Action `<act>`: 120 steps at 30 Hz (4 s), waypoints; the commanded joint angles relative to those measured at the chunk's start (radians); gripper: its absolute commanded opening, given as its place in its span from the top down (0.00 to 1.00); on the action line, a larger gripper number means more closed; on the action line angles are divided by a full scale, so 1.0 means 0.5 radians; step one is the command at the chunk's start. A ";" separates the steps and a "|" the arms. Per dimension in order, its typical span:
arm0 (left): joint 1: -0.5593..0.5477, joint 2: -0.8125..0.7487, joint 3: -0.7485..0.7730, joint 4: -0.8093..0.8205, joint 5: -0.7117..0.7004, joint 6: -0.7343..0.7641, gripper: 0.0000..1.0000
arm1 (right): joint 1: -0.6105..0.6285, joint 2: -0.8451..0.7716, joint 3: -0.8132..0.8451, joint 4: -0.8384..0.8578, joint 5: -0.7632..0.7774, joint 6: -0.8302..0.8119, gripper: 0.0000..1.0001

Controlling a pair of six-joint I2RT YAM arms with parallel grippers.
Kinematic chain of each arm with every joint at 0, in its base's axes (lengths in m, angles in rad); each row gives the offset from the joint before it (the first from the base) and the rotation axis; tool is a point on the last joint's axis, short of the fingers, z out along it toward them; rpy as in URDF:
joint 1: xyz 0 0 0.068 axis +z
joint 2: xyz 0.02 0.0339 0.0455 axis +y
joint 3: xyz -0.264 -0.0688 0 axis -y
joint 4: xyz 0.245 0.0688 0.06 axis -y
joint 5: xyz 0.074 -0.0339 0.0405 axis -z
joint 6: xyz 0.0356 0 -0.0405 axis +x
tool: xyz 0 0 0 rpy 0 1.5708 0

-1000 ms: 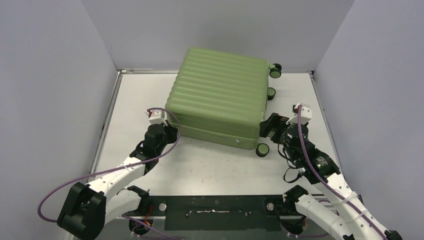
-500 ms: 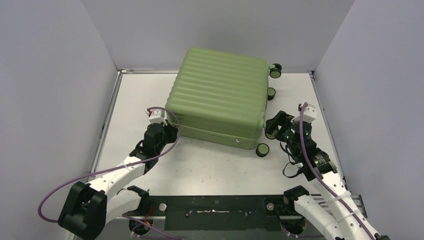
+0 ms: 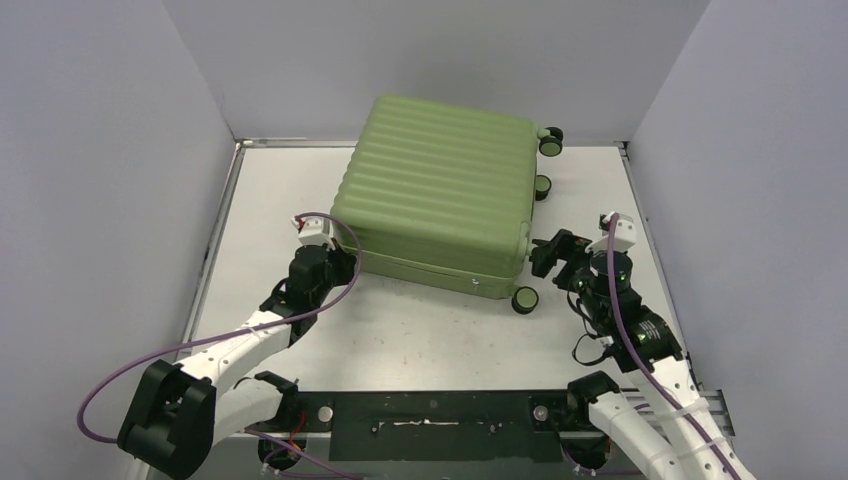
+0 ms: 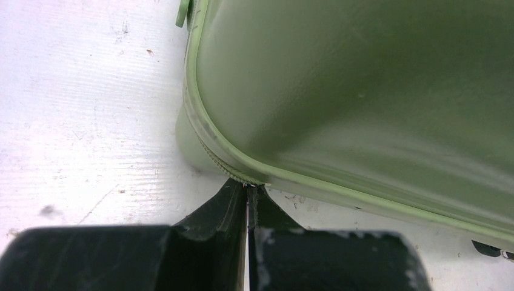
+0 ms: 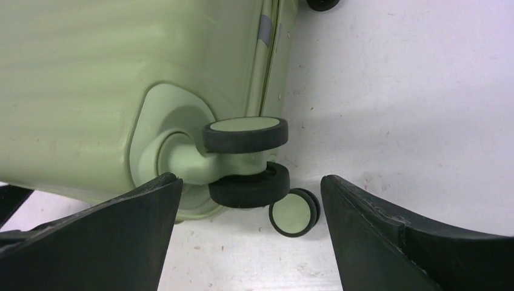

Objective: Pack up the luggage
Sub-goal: Zip the luggage at the center of the board.

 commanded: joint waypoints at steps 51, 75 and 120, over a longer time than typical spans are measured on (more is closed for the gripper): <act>0.220 -0.059 0.130 -0.343 -0.377 0.125 1.00 | -0.003 0.259 -0.041 0.017 0.114 -0.169 1.00; 0.533 -0.040 0.158 -0.055 0.083 0.462 1.00 | 0.002 0.263 -0.059 0.074 -0.017 -0.225 1.00; 0.715 -0.125 0.138 -0.163 0.620 0.856 1.00 | 0.082 0.219 -0.061 0.069 -0.034 -0.240 1.00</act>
